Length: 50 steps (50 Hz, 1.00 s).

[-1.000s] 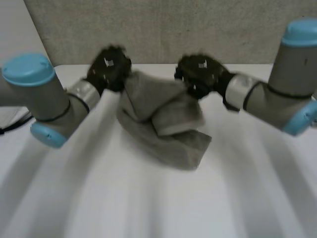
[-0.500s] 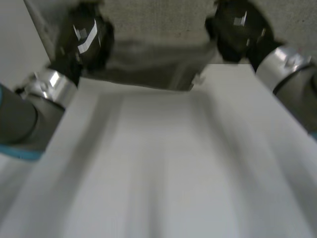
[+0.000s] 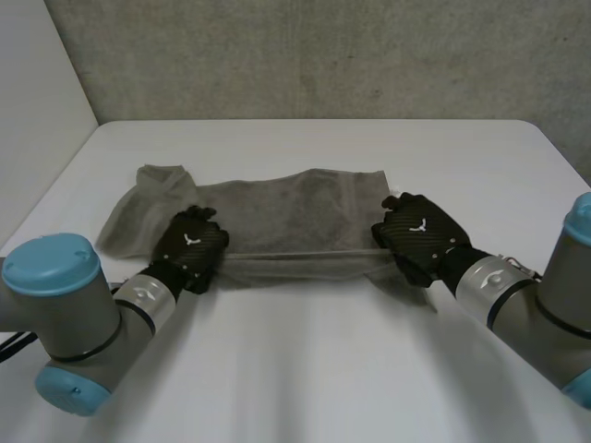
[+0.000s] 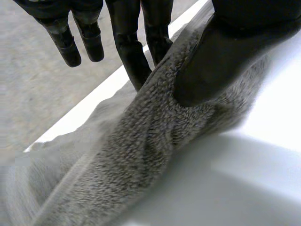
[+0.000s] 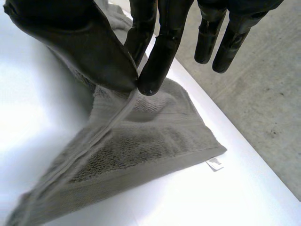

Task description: Fold the towel.

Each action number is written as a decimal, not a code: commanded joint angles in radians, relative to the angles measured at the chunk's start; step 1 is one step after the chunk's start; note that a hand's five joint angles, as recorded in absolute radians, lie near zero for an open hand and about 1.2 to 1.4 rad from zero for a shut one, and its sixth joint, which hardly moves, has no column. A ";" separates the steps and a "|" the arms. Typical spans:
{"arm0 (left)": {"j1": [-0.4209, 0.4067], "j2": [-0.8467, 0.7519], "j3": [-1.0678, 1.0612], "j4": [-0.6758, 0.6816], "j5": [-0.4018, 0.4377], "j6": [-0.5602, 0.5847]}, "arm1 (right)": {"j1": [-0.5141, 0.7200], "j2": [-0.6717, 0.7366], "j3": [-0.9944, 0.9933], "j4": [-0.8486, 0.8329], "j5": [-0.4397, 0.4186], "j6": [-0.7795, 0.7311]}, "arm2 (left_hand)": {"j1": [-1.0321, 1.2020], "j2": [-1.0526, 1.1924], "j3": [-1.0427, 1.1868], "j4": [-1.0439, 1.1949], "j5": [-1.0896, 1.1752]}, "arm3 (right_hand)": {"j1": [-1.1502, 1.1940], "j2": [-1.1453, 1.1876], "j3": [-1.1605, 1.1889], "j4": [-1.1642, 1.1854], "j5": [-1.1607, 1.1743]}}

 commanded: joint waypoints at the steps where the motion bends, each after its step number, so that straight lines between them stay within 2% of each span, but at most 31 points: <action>1: 0.019 -0.009 0.023 0.051 -0.091 -0.007 | -0.047 -0.052 0.018 0.045 -0.007 0.003 | -0.162 -0.156 -0.042 -0.056 -0.177 | 0.085 0.072 -0.051 -0.078 0.073; 4: 0.025 -0.017 0.024 0.086 -0.110 -0.007 | -0.057 -0.060 0.024 0.048 -0.008 0.006 | -0.238 -0.233 -0.042 -0.056 -0.254 | 0.085 0.072 -0.051 -0.078 0.073; 5: 0.027 -0.018 0.024 0.102 -0.116 -0.007 | -0.057 -0.060 0.024 0.048 -0.008 0.006 | -0.381 -0.376 -0.042 -0.056 -0.397 | 0.085 0.072 -0.051 -0.078 0.073; 6: 0.027 -0.018 0.024 0.102 -0.116 -0.007 | -0.070 -0.061 0.029 0.049 -0.008 0.006 | -0.383 -0.377 -0.042 -0.056 -0.398 | 0.085 0.072 -0.051 -0.078 0.073; 7: 0.028 -0.018 0.024 0.108 -0.121 -0.006 | -0.070 -0.061 0.029 0.049 -0.008 0.006 | -0.511 -0.505 -0.042 -0.056 -0.526 | 0.085 0.072 -0.051 -0.078 0.073; 13: 0.024 -0.015 0.018 0.110 -0.130 -0.006 | -0.102 -0.057 0.040 0.089 -0.010 0.007 | -0.641 -0.635 -0.042 -0.056 -0.656 | 0.085 0.072 -0.051 -0.078 0.073; 21: 0.024 -0.012 0.009 0.108 -0.128 -0.007 | -0.125 -0.057 0.053 0.124 -0.008 0.058 | -0.644 -0.638 -0.042 -0.056 -0.660 | 0.085 0.072 -0.051 -0.078 0.073; 28: 0.021 -0.017 0.007 0.107 -0.125 -0.006 | -0.155 -0.081 0.032 0.117 -0.002 0.161 | -0.668 -0.662 -0.042 -0.056 -0.683 | 0.085 0.072 -0.051 -0.078 0.073; 50: 0.034 -0.061 0.017 0.094 -0.121 0.000 | -0.220 -0.063 0.003 0.115 -0.002 0.173 | -0.706 -0.700 -0.042 -0.056 -0.721 | 0.085 0.072 -0.051 -0.078 0.073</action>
